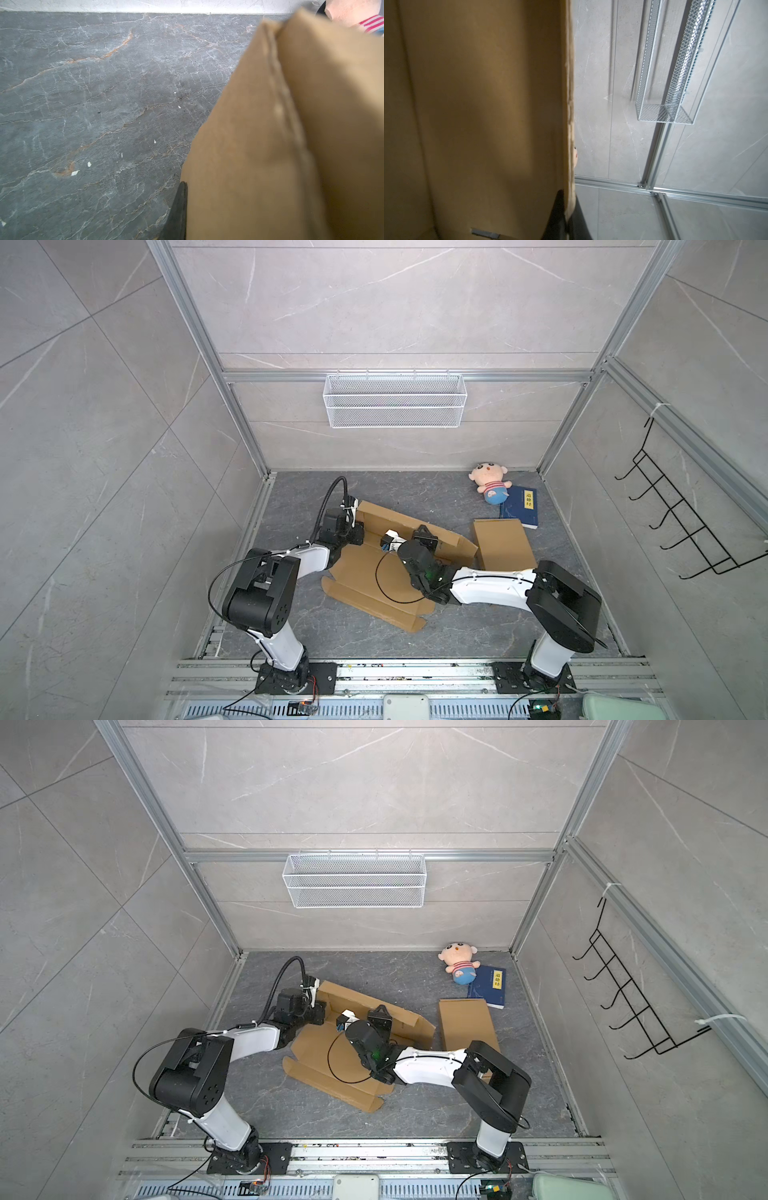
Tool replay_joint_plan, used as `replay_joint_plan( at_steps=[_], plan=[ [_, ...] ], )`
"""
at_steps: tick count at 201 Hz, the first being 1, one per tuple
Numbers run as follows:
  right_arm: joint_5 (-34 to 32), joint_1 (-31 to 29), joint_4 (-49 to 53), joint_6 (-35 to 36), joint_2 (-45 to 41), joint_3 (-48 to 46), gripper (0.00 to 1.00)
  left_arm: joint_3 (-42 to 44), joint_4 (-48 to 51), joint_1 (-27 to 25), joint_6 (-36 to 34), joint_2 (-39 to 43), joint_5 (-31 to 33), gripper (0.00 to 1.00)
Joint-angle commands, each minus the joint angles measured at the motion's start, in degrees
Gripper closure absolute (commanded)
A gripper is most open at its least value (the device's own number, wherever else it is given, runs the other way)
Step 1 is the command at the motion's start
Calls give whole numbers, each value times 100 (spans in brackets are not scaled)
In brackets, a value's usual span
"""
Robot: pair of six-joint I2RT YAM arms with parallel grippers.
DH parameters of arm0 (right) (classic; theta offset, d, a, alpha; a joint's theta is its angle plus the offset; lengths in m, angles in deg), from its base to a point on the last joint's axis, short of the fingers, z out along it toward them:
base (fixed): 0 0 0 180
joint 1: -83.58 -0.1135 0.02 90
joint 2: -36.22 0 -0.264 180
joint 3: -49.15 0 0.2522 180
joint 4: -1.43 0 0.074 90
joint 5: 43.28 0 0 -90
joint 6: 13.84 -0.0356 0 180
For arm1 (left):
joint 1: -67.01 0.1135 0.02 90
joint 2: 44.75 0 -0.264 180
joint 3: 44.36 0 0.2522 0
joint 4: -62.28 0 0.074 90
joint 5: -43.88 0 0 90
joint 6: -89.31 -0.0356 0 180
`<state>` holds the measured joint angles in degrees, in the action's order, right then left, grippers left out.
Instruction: Fold the paper box
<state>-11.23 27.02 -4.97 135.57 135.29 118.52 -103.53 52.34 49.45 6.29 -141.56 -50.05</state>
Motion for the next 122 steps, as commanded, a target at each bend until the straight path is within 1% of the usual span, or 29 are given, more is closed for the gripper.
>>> replay_joint_plan(
  at_steps=[1, 22, 41, 50, 58, 73, 85, 96, 97, 115, 122],
  plan=[
    [604, 52, 1521, -1155, -465, 349, 72, 171, -341, 112, 199, 211, 425, 98],
    [1068, 171, 2398, -1760, -652, 692, 60, 391, -432, 113, 137, 411, 594, 98],
    [1567, 214, 3052, -2290, -809, 986, 45, 548, -442, 113, 187, 568, 767, 98],
    [1880, 260, 3405, -2668, -938, 1169, 39, 636, -476, 97, 230, 639, 840, 98],
    [2313, 361, 3832, -3208, -1064, 1429, 37, 708, -477, 80, 260, 704, 889, 98],
    [3314, 753, 4631, -4511, -1211, 2125, 36, 811, -491, 22, 265, 784, 1009, 97],
    [3905, 1131, 5233, -5706, -1129, 2739, 37, 862, -450, -64, 219, 826, 1187, 97],
    [4292, 1427, 5934, -6767, -880, 3383, 39, 917, -443, -151, 158, 865, 1342, 97],
    [4292, 1427, 5934, -6767, -880, 3383, 39, 917, -452, -151, 160, 865, 1351, 96],
    [4820, 1802, 6899, -8230, -396, 4171, 43, 1041, -560, -279, 60, 926, 1564, 96],
    [5050, 1907, 7131, -8624, -224, 4353, 46, 1104, -613, -320, 23, 959, 1644, 96]
  ],
)
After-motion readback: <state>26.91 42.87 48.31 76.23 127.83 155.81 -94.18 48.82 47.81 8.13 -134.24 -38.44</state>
